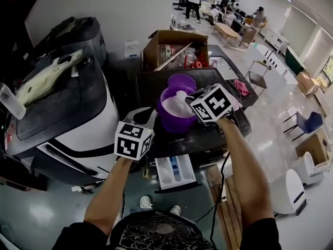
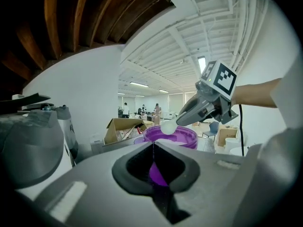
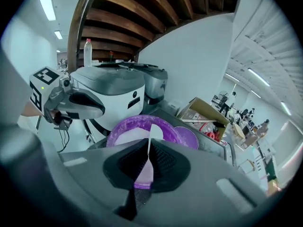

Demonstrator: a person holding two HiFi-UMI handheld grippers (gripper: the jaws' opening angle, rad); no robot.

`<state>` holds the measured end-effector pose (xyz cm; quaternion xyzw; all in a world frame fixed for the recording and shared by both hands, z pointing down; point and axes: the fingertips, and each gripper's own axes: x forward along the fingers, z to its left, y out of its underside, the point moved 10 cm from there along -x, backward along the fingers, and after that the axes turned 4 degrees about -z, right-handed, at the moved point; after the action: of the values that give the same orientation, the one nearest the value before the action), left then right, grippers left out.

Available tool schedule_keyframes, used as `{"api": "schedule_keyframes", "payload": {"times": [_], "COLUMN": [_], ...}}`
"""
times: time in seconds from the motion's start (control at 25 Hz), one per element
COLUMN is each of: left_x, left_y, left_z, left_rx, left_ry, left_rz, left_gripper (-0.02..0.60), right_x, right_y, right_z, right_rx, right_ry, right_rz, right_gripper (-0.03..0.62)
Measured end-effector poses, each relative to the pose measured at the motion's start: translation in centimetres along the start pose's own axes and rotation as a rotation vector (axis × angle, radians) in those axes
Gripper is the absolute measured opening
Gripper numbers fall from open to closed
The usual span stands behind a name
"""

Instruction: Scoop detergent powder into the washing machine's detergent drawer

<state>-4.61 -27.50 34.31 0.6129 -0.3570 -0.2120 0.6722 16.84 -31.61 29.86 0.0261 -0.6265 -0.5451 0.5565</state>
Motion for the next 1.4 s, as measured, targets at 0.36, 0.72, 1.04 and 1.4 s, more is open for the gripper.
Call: {"api": "schedule_keyframes", "payload": {"times": [0.36, 0.72, 1.04, 1.4], "left_x": [1.4, 2.8, 3.6, 3.6], "left_y": [0.2, 0.2, 0.5, 0.8], "left_z": [1.1, 2.3, 2.9, 3.7], "left_rx": [0.025, 0.034, 0.03, 0.023], "left_ry": [0.048, 0.089, 0.112, 0.116], "left_rz": [0.018, 0.017, 0.024, 0.023], "left_gripper": [0.003, 0.003, 0.003, 0.003], "right_x": [2.9, 5.2, 6.7, 7.8], "right_y": [-1.1, -1.3, -1.2, -1.1], "right_z": [-0.7, -1.3, -1.4, -1.5], "right_rx": [-0.062, -0.081, -0.099, -0.076], "right_ry": [0.021, 0.036, 0.035, 0.026], "right_rz": [0.158, 0.287, 0.349, 0.376], "right_gripper": [0.034, 0.034, 0.034, 0.034]}}
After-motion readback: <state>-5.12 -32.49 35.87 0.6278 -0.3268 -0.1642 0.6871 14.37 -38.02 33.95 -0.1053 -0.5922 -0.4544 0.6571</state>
